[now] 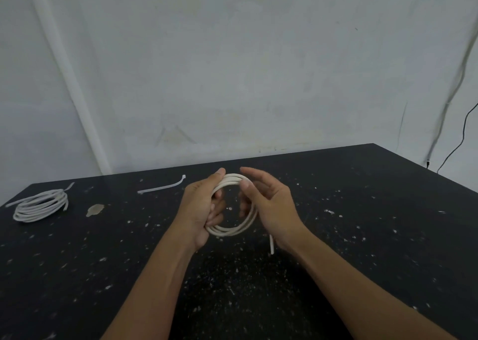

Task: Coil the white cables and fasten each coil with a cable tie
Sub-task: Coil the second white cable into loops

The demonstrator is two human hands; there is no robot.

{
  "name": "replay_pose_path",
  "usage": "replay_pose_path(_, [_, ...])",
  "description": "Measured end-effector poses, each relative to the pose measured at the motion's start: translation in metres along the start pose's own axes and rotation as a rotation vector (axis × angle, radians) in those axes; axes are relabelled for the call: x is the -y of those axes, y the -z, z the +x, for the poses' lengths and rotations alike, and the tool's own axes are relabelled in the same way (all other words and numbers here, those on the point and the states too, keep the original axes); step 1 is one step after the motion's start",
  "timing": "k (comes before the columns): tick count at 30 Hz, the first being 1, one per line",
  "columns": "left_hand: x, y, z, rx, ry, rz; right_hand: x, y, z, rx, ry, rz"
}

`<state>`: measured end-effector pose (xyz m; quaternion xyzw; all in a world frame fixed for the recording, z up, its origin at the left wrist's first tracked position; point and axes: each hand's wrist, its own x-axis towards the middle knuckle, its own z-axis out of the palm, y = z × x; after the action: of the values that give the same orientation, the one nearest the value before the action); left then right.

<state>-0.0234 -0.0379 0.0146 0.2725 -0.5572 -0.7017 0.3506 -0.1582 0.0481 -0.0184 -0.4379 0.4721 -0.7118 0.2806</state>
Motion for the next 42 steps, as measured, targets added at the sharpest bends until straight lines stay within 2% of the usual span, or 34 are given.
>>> replay_pose_path(2, [0.0, 0.0, 0.0, -0.033, -0.023, -0.029, -0.008, 0.004, 0.0, -0.084, 0.194, -0.315])
replay_pose_path(3, [0.0, 0.001, 0.0, -0.047, -0.035, -0.056, -0.011, 0.005, 0.0, -0.108, 0.253, -0.379])
replay_pose_path(6, [-0.003, 0.002, -0.001, -0.066, -0.057, -0.122, -0.012, 0.009, 0.0, -0.132, 0.332, -0.348])
replay_pose_path(14, [-0.003, 0.007, -0.001, -0.042, -0.002, -0.024, -0.011, 0.011, 0.002, -0.141, 0.353, -0.324])
replay_pose_path(19, [-0.001, 0.011, -0.002, -0.055, 0.023, -0.006, -0.014, 0.019, 0.008, -0.15, 0.415, -0.41])
replay_pose_path(27, [-0.002, 0.007, -0.003, 0.055, 0.029, 0.093, -0.011, 0.025, 0.01, -0.081, 0.617, -0.655])
replay_pose_path(30, [-0.002, 0.009, -0.002, 0.108, 0.077, 0.042, -0.009, 0.03, 0.011, -0.05, 0.683, -0.757])
replay_pose_path(32, [-0.001, 0.011, -0.001, 0.164, 0.115, -0.039, -0.009, 0.025, 0.009, -0.043, 0.573, -0.663])
replay_pose_path(36, [0.0, 0.009, 0.0, 0.186, 0.125, -0.081, -0.009, 0.001, -0.005, 0.09, 0.104, -0.23])
replay_pose_path(39, [0.003, 0.003, -0.002, 0.162, 0.099, -0.1, -0.008, -0.008, -0.01, 0.052, 0.052, -0.174])
replay_pose_path(42, [0.006, -0.005, -0.005, -0.016, 0.002, -0.014, -0.006, -0.01, -0.009, -0.003, 0.082, -0.186])
